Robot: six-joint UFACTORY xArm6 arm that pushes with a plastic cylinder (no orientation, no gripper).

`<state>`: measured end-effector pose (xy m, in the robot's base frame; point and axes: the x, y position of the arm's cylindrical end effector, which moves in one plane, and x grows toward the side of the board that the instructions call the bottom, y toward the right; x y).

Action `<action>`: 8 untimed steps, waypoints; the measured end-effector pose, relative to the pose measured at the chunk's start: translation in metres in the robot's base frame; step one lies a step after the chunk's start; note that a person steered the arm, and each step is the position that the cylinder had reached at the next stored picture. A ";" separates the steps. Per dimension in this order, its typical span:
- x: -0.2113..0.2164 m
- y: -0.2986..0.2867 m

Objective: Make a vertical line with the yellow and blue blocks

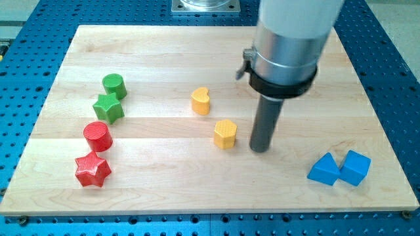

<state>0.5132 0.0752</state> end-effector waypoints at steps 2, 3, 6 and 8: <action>-0.001 -0.056; 0.009 -0.074; 0.001 -0.121; 0.035 -0.103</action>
<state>0.5483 -0.0281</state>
